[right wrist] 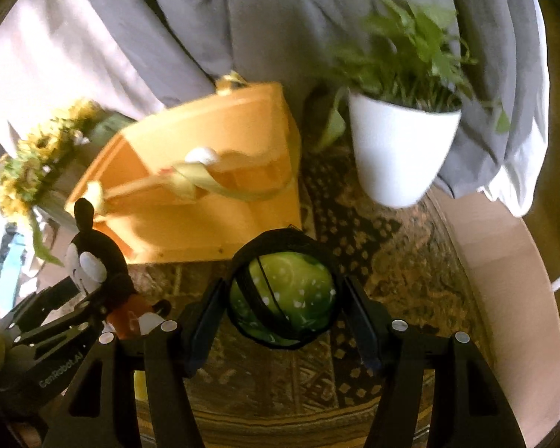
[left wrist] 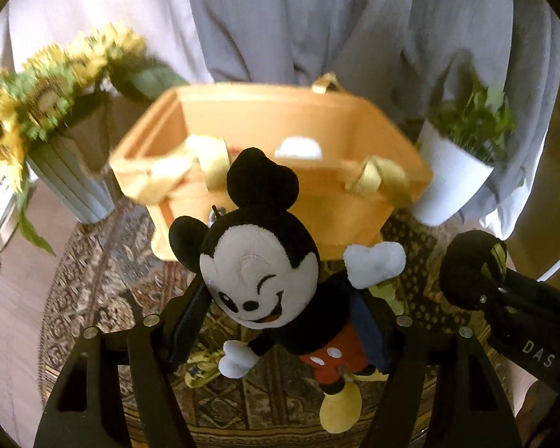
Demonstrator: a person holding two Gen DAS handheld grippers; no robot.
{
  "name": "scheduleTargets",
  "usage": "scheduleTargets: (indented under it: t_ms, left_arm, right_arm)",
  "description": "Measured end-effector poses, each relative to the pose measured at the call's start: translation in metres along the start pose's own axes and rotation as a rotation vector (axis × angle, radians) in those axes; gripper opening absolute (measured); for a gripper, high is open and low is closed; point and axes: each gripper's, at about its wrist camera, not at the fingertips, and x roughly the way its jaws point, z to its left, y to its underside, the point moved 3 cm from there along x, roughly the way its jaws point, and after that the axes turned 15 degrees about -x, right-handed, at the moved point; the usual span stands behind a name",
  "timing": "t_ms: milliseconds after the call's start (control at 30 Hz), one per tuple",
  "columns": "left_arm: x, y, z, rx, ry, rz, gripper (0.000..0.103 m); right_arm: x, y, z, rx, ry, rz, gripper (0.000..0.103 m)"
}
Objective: Organize soft objects
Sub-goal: 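Grasp the Mickey plush with the left tool while the right tool grasps the green ball, then carry the Mickey plush and green ball over the crate and open both tools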
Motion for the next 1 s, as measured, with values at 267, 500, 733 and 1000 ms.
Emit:
scheduleTargets:
  t_ms: [267, 500, 733, 1000]
  left_arm:
    - [-0.029, -0.022, 0.007, -0.015, 0.031, -0.093, 0.072]
    - [-0.046, -0.047, 0.011, -0.014, 0.031, -0.164, 0.072]
    - [-0.055, -0.074, 0.013, -0.008, 0.034, -0.215, 0.072]
    - [-0.055, -0.104, 0.010, 0.004, 0.029, -0.264, 0.072]
  right_arm:
    - [-0.028, -0.027, 0.017, -0.053, -0.019, -0.103, 0.064]
    - [-0.042, -0.056, 0.030, -0.091, -0.025, -0.193, 0.064]
    - [-0.048, -0.084, 0.038, -0.112, -0.042, -0.253, 0.064]
    - [-0.043, -0.116, 0.039, -0.131, -0.038, -0.286, 0.064]
